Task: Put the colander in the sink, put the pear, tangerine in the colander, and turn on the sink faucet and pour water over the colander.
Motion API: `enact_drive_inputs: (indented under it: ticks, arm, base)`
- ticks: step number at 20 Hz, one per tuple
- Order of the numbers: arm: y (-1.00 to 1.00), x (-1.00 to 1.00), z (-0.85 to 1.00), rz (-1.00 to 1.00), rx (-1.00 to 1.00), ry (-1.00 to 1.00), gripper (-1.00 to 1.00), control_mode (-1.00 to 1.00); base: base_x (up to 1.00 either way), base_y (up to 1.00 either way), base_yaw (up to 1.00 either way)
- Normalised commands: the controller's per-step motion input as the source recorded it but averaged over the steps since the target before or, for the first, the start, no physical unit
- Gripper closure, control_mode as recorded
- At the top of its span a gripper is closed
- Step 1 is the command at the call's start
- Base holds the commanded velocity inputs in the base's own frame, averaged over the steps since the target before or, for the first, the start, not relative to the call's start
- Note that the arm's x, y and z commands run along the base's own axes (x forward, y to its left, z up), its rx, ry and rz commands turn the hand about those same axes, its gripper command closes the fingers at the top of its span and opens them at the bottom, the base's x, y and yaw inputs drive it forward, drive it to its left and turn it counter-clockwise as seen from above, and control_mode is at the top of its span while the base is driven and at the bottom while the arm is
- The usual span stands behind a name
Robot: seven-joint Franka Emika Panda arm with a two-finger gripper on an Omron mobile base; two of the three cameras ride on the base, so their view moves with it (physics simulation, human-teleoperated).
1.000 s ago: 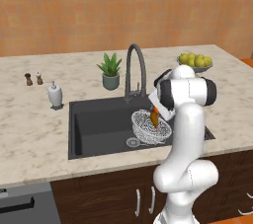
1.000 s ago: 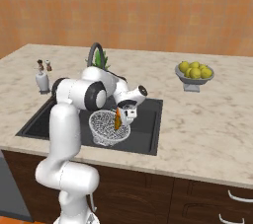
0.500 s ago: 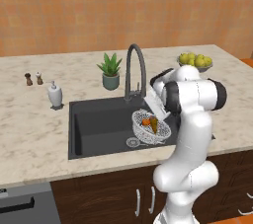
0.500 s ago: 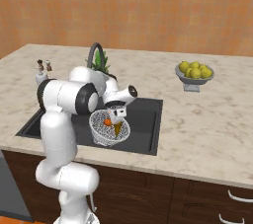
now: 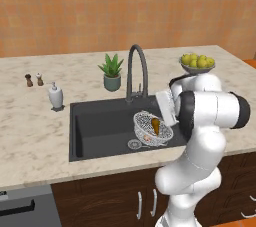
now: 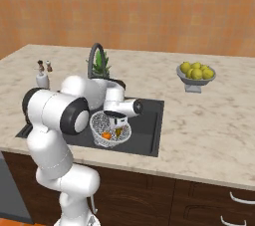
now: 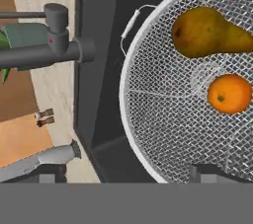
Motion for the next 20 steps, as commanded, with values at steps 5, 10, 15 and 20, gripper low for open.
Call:
enact_drive_inputs:
  ticks: [5,10,15,20]
  arm:
    - [-0.48,0.41,0.66,-0.01,0.48,0.32,-1.0,-1.0]
    - [-0.41,0.74,0.55,0.0,0.52,0.42,-1.0,-1.0]
    - [-0.14,0.76,0.06,-0.03,0.35,0.25,-1.0,-1.0]
    - [0.19,0.93,-0.09,-0.08,0.15,0.48,-1.0,-1.0]
  base:
    - [0.0,0.0,0.0]
    - [0.0,0.0,0.0]
    - [0.0,0.0,0.0]
    - [0.0,0.0,0.0]
